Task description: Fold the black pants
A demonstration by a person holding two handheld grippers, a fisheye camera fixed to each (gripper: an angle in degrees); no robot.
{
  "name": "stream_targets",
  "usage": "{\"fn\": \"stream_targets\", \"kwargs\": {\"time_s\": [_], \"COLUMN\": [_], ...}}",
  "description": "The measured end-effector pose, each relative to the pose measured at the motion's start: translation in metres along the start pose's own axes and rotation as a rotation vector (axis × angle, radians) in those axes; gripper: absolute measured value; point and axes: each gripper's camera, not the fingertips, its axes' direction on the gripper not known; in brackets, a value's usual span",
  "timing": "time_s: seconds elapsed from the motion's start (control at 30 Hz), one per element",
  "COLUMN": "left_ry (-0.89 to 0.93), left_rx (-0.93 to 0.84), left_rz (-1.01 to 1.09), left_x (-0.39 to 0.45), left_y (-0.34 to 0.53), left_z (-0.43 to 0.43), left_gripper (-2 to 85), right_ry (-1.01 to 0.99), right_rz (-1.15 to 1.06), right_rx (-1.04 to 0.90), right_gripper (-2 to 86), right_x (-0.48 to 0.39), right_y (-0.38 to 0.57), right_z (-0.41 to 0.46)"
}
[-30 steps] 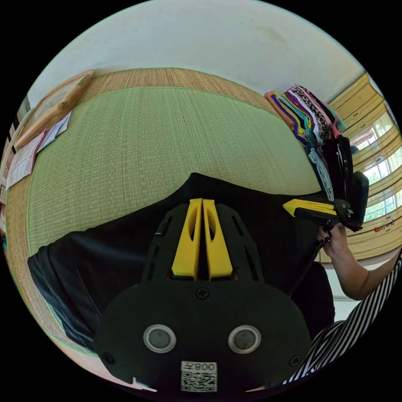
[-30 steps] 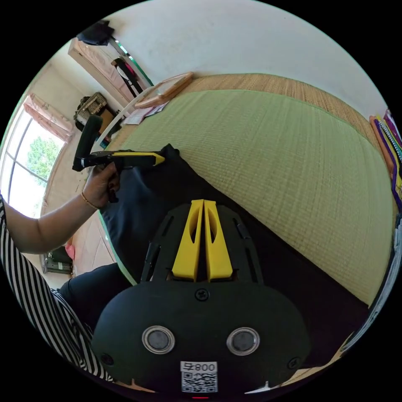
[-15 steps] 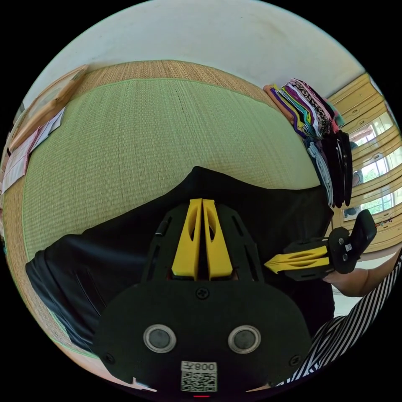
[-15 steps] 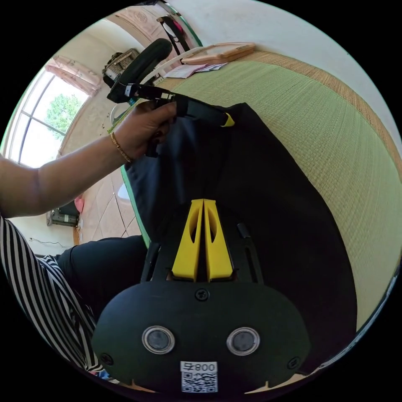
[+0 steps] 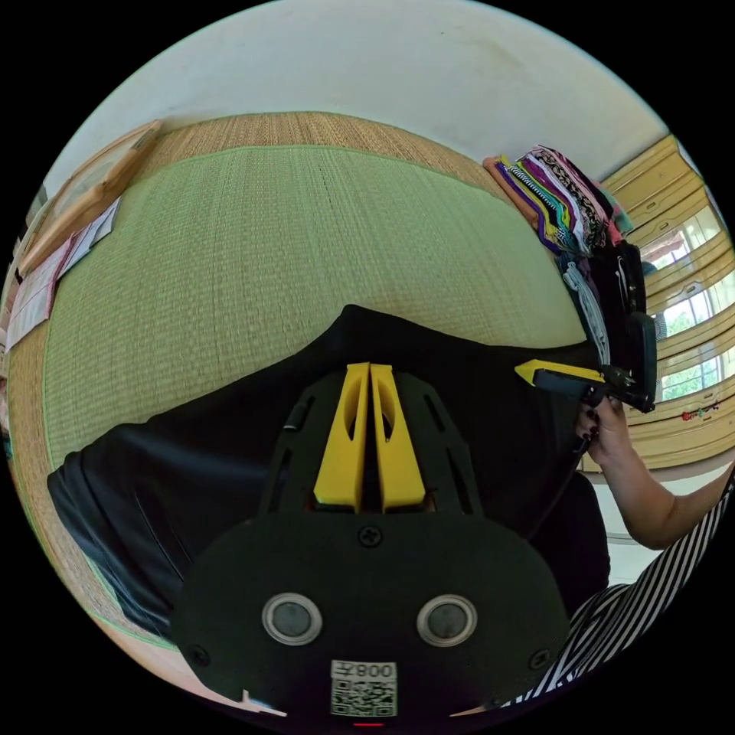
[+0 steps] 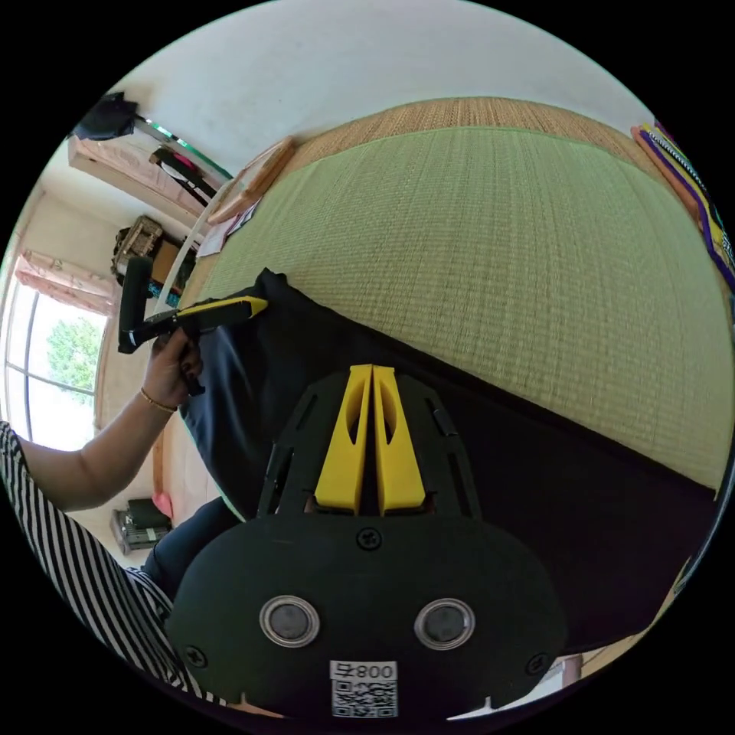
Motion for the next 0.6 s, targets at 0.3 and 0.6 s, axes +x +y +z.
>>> {"fn": "stream_targets", "kwargs": {"time_s": [0.3, 0.6], "left_ry": [-0.077, -0.136], "left_rx": [0.021, 0.023], "left_rz": [-0.141, -0.285], "left_x": [-0.042, -0.088], "left_y": [0.103, 0.180], "left_z": [-0.041, -0.054], "left_gripper": [0.0, 0.1], "right_ry": [-0.178, -0.148], "right_rz": [-0.380, -0.436], "right_rx": [-0.187, -0.260], "right_gripper": [0.1, 0.1], "right_x": [-0.107, -0.144], "right_y": [0.026, 0.044], "right_z": [0.035, 0.066]}}
